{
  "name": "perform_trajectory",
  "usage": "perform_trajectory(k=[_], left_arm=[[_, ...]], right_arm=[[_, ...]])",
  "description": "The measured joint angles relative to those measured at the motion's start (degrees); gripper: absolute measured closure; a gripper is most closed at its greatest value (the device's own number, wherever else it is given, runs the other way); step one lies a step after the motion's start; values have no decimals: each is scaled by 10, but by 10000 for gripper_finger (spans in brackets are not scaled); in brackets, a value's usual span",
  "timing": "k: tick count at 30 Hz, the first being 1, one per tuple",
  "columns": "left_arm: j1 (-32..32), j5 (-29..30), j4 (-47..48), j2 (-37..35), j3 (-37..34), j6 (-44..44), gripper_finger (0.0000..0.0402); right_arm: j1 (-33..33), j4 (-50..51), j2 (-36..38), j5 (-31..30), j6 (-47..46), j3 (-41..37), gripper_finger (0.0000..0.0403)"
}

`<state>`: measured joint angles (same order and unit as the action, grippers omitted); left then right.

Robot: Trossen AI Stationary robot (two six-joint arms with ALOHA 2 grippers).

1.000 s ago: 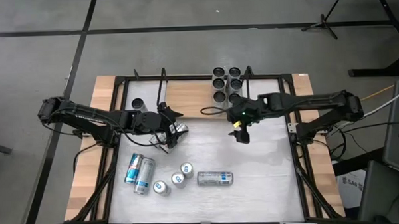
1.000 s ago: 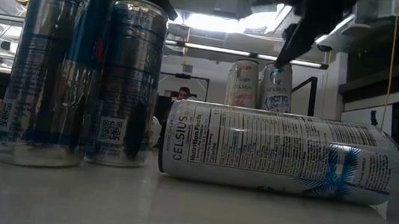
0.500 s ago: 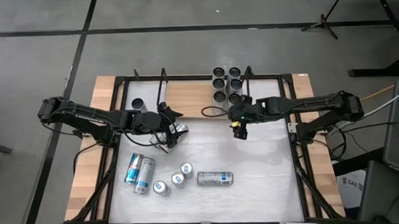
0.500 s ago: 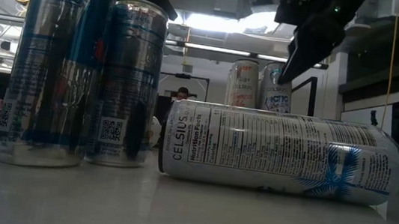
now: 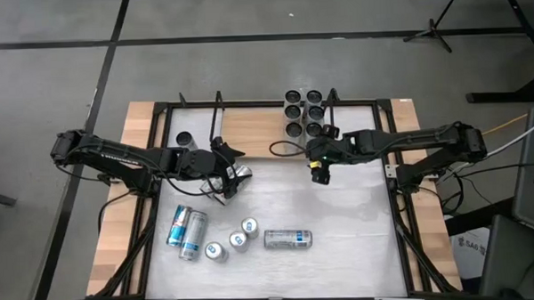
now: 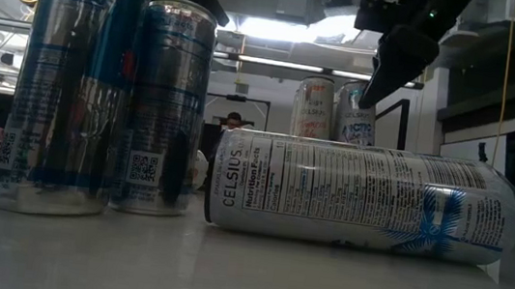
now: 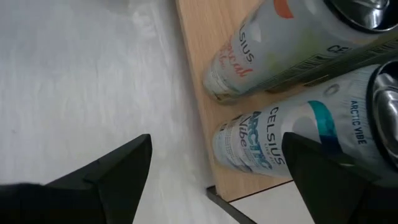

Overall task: Place canned beverage on shelf
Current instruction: Put the white soda can aligned with the other white soda can on the shelf, then put the white soda can on the shelf

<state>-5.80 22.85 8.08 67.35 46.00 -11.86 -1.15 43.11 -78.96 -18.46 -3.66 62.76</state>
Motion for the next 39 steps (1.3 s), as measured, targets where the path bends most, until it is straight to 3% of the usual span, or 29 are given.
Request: perform_trajectory(k=[24, 33, 39], left_arm=[[0, 0, -3, 0, 0, -4, 53], [0, 16, -48, 0, 0, -91, 53], [0, 16, -11, 0, 0, -166, 53]], right_arm=[[0, 0, 0, 16, 0, 0, 52], [0, -1, 0, 83, 1, 0, 52], [0, -1, 0, 121, 0, 0, 52]])
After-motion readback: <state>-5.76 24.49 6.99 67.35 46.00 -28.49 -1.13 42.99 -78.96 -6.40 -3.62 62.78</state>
